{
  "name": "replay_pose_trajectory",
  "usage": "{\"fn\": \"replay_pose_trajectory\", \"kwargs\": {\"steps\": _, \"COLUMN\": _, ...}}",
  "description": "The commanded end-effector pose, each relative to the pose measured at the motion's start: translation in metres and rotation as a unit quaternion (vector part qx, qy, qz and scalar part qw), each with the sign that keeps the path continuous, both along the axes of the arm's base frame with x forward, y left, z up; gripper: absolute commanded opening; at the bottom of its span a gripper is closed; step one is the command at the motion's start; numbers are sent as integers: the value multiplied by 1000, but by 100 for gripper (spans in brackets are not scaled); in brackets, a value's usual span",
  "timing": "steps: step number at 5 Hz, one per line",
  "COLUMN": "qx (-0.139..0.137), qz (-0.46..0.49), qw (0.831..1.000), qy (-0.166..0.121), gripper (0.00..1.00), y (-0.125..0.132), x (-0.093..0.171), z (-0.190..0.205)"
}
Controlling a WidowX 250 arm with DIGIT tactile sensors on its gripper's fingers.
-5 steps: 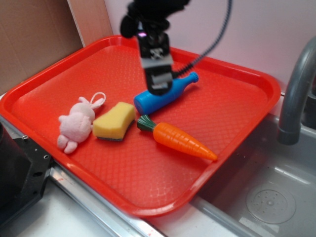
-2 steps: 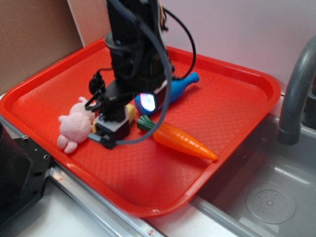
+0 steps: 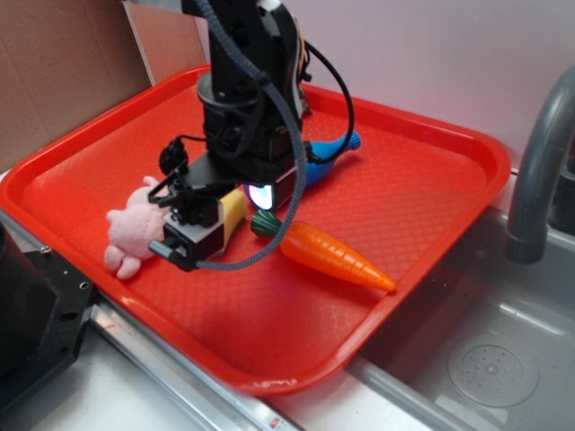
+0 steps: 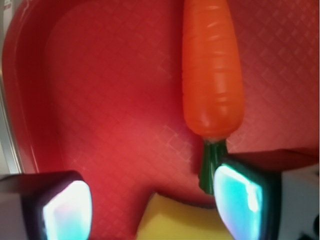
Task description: Grab the carrot.
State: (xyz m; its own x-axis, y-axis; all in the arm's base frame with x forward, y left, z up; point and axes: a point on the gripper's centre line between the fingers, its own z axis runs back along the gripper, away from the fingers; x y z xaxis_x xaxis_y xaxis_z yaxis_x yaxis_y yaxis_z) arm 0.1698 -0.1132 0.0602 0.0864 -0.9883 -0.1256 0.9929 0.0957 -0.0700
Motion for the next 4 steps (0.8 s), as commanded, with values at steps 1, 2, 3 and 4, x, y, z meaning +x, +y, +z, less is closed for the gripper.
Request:
{"fn": "replay_pose_trajectory", "kwargs": {"steps": 1, "qx": -9, "qz": -16, "qw": 999, "qy": -46, "gripper": 100, "y": 0, "x": 11, "z": -3}}
{"fn": "replay_pose_trajectory", "kwargs": {"steps": 2, "qx": -7, "qz": -30, "qw": 998, "qy": -47, "gripper": 100, "y": -6, "x": 25, "z": -11}}
{"fn": "replay_pose_trajectory", "kwargs": {"steps": 3, "qx": -11, "qz": -38, "qw": 998, "qy": -40, "gripper": 100, "y": -15, "x": 35, "z": -21}}
{"fn": "replay_pose_trajectory", "kwargs": {"steps": 4, "qx": -15, "qz": -49, "qw": 998, "qy": -25, "gripper": 100, "y": -18, "x": 33, "z": -30}}
